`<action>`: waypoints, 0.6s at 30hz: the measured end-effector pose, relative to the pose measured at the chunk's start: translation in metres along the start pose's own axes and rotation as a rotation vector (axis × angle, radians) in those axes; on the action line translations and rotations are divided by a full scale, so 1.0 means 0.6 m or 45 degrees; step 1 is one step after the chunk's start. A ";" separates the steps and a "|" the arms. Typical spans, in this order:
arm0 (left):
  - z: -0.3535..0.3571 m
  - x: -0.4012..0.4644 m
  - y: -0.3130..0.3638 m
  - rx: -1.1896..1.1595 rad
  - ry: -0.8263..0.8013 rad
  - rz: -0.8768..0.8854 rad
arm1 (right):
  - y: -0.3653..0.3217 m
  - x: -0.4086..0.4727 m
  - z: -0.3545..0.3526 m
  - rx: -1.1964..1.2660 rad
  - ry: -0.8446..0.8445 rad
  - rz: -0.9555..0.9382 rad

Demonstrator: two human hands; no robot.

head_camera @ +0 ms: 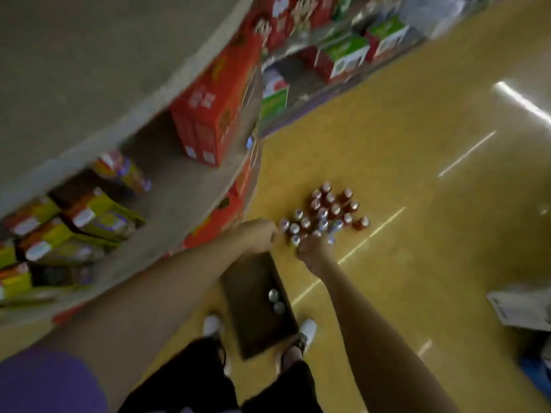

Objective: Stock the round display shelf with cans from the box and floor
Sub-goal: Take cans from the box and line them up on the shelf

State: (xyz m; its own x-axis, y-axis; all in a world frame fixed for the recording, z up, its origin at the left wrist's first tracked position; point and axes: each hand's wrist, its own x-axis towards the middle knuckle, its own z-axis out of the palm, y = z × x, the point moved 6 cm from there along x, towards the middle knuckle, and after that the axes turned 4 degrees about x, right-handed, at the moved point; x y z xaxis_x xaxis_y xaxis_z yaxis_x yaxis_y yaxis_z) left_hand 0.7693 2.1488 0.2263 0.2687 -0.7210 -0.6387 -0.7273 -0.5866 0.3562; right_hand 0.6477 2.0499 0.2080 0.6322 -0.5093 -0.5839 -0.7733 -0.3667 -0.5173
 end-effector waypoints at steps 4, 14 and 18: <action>0.186 0.078 -0.058 -0.299 -0.001 -0.246 | 0.174 0.038 0.132 0.228 -0.100 0.266; 0.599 0.217 -0.173 -0.773 0.041 -0.703 | 0.432 0.147 0.451 0.239 -0.340 0.392; 0.699 0.315 -0.224 -0.830 0.022 -0.724 | 0.485 0.223 0.568 0.221 -0.376 0.435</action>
State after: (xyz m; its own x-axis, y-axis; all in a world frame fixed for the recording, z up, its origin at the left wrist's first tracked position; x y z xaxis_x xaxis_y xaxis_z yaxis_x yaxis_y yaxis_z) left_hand 0.6532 2.2461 -0.2281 0.4950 -0.2561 -0.8303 0.0265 -0.9507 0.3091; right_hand 0.5240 2.1401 -0.2338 0.3495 -0.3261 -0.8784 -0.9354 -0.0684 -0.3468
